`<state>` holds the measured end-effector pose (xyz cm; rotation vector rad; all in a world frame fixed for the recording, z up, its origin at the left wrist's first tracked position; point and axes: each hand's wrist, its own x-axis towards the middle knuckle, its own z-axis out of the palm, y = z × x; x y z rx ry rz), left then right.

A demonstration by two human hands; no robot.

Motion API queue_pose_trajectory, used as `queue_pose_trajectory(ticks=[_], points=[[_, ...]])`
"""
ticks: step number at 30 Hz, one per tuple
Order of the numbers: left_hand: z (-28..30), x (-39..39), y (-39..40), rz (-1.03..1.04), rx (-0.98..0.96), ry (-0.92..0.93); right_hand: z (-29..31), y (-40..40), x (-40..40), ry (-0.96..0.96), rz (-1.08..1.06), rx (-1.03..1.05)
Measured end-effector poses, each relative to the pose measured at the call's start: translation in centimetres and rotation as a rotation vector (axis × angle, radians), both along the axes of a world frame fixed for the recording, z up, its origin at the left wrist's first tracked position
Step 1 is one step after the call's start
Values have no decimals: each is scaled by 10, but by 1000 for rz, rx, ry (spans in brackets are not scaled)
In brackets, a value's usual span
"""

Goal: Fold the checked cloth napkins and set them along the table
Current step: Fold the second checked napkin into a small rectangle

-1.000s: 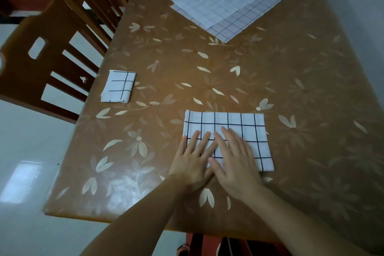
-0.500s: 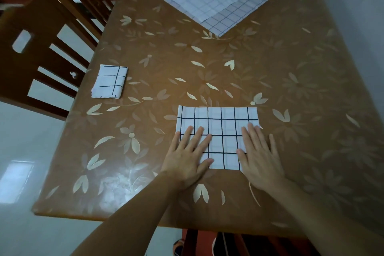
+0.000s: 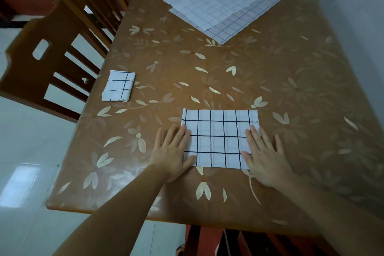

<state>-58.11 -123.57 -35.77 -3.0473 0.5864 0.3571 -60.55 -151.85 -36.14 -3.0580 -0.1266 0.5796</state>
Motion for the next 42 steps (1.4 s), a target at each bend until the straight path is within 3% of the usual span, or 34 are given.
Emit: queue_pose_trajectory(ticks=[5, 10, 13, 18, 28, 33, 37, 42], points=[[13, -26, -60, -218, -135, -44, 21, -5, -8, -114, 63, 69], [10, -40, -79, -182, -214, 50, 32, -41, -29, -217, 382, 110], [11, -41, -82, -166, -216, 27, 32, -55, -33, -263, 434, 59], [16, -42, -90, -115, -225, 37, 24, -56, -26, -346, 422, 40], [17, -44, -96, -84, -169, 16, 35, -38, -46, -166, 242, 179], [16, -47, -94, -85, -187, 14, 22, -29, -42, -192, 288, 94], [17, -55, -87, -207, -234, 17, 34, -10, -51, -149, 218, 174], [17, -64, -76, -282, -241, -146, 54, 32, -71, -115, 95, 384]])
